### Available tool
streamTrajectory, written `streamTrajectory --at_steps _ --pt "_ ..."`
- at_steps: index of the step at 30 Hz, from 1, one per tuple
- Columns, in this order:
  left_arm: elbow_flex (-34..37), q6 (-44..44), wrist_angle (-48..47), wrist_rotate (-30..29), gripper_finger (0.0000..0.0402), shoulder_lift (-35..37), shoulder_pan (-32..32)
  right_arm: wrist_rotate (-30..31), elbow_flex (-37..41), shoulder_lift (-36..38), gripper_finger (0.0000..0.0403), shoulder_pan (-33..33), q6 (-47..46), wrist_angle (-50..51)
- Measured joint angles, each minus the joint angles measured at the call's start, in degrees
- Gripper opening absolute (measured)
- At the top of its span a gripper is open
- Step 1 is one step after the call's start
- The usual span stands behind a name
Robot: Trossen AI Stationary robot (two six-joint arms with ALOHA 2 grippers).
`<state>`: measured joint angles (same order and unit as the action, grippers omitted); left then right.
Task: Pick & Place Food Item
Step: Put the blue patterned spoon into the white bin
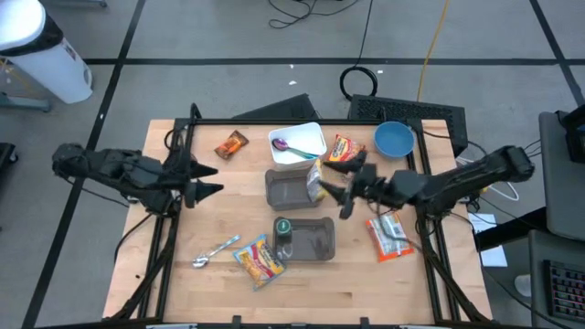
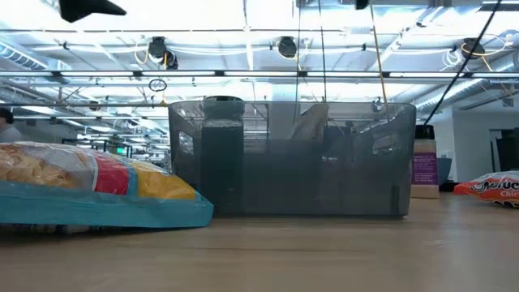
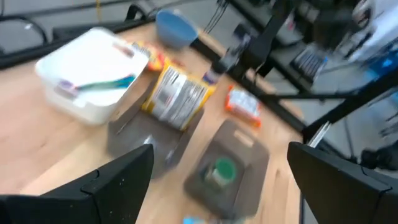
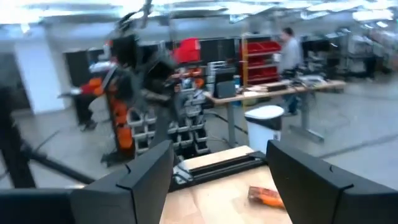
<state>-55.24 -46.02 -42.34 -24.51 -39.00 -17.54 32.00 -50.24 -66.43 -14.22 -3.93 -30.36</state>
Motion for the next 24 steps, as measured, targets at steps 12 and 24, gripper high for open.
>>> streamTrajectory --at_steps 12,24 --pt "5.31 -13.69 -3.47 -3.97 0.0378 1.8 -13.8 0.99 0.02 1.53 0.0254 -0.13 -23.69 15.31" --pt "7.96 -29.31 -17.37 12.35 0.0378 -7.77 -23.91 0.77 0.04 -13.14 0.0254 -0.02 -24.13 -0.62"
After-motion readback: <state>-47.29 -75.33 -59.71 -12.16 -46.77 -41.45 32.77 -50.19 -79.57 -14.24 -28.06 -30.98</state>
